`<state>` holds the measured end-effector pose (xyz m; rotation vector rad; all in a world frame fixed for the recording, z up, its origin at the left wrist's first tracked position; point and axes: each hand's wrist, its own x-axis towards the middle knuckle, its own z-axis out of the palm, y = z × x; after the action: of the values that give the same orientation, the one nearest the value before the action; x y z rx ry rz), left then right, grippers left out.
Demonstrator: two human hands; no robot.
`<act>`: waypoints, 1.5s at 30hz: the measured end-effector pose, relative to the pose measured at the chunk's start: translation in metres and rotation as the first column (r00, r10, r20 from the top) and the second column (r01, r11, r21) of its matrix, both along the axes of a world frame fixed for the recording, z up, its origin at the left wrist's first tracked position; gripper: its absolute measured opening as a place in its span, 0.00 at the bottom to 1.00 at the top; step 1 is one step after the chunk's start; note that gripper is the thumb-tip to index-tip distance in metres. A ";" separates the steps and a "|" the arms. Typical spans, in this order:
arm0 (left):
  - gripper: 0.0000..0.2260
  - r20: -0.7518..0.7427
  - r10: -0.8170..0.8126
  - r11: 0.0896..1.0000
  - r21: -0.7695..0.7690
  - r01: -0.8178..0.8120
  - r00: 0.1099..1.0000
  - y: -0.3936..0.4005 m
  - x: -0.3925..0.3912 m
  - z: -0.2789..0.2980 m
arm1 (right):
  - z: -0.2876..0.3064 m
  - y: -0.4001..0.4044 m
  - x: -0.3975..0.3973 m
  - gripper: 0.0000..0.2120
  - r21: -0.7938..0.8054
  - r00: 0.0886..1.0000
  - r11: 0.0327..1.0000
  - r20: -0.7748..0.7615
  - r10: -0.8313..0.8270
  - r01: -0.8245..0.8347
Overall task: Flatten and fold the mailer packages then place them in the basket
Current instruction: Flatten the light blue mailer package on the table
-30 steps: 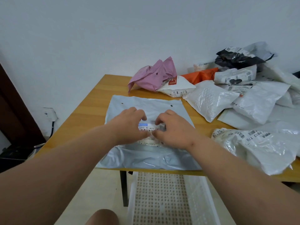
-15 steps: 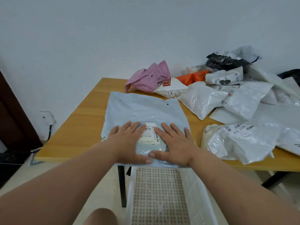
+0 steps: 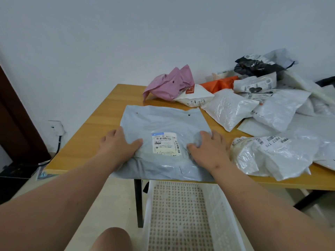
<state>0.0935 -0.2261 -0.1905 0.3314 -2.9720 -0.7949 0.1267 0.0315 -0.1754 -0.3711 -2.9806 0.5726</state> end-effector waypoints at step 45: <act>0.15 0.788 -0.324 0.929 0.158 0.336 0.523 0.025 0.174 -0.021 | -0.029 0.037 0.199 0.21 -0.086 0.791 0.995 0.604 0.095 -0.054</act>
<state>0.2672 -0.2009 -0.2114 0.1267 -4.0146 -0.8027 0.3257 0.0683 -0.2049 -0.5333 -3.6190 0.6623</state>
